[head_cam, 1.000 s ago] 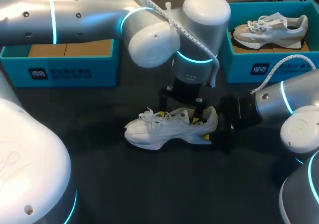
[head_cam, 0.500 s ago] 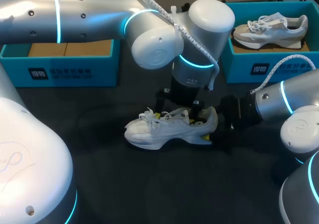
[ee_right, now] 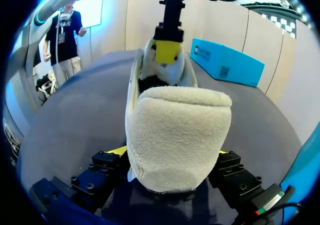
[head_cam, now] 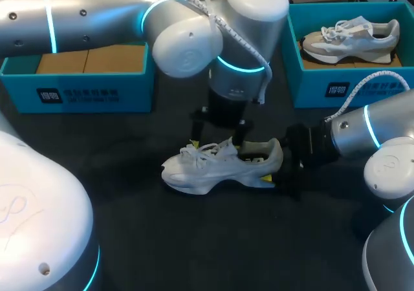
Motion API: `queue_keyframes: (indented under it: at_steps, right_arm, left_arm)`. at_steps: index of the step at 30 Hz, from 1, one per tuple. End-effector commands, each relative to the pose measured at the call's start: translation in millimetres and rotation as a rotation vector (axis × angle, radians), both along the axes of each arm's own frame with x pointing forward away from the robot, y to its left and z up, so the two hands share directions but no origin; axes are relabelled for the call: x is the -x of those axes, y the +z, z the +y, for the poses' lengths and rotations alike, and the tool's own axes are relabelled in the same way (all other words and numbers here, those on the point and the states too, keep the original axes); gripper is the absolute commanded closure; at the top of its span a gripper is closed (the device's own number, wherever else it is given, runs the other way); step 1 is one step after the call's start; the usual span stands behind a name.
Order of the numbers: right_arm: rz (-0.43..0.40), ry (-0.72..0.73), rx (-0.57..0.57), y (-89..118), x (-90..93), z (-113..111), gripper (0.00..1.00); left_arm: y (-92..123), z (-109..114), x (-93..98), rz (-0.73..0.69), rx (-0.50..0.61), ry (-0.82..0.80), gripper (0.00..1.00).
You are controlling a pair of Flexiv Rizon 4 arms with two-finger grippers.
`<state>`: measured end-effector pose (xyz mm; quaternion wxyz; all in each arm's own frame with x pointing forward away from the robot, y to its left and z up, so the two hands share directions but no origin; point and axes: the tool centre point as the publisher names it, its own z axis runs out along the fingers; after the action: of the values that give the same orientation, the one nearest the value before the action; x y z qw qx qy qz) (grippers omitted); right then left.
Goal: Take the shoe out of the shoebox, open the shoe tongue, remove and reinsert the insole, then place the shoe into the shoebox
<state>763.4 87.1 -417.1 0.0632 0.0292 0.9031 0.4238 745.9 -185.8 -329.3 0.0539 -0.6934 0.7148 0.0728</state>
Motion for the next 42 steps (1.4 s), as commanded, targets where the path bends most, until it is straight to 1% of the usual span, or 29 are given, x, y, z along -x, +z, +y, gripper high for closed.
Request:
queue_keyframes:
  at_steps: [1,3,4,9,16,20,28,33,34,35,36,37,38,42]
  right_arm:
    - [-0.001,-0.002,0.005,-1,-1.6,1,1.00]
    - [-0.001,-0.002,0.005,-1,-1.6,1,1.00]
    - [-0.001,-0.002,0.005,-1,-1.6,1,1.00]
    - [-0.001,-0.002,0.005,-1,-1.6,1,1.00]
    - [-0.001,-0.002,0.005,-1,-1.6,1,1.00]
    - [-0.001,-0.002,0.005,-1,-1.6,1,1.00]
    - [-0.001,-0.002,0.005,-1,-1.6,1,1.00]
    - [-0.001,-0.002,0.005,-1,-1.6,1,1.00]
    - [-0.001,-0.002,0.005,-1,-1.6,1,1.00]
    - [-0.001,-0.002,0.005,-1,-1.6,1,1.00]
    - [-0.001,-0.002,0.005,-1,-1.6,1,1.00]
    - [-0.001,-0.002,0.005,-1,-1.6,1,1.00]
    - [-0.001,-0.002,0.005,-1,-1.6,1,1.00]
    - [-0.001,-0.002,0.005,-1,-1.6,1,1.00]
  left_arm:
    - [6,7,2.8,0.035,0.015,0.010,0.80]
    - [8,11,6.6,0.049,0.017,0.009,0.92]
    - [8,13,8.6,0.054,0.015,0.006,1.00]
    - [12,24,15.3,0.076,0.022,-0.001,1.00]
    - [18,47,10.1,0.097,0.047,0.011,1.00]
    - [16,62,7.8,0.100,0.054,0.028,1.00]
    - [-2,88,2.0,0.110,0.027,0.051,1.00]
    - [-21,98,2.5,0.112,-0.008,0.046,1.00]
    - [-24,99,2.6,0.106,-0.015,0.045,0.99]
    - [-27,99,2.6,0.107,-0.017,0.044,0.95]
    - [-29,100,2.6,0.114,-0.022,0.045,0.89]
    - [-32,101,2.3,0.115,-0.022,0.045,0.80]
    - [-34,101,1.8,0.114,-0.023,0.044,0.73]
    - [-43,105,-0.5,0.114,-0.029,0.037,0.52]
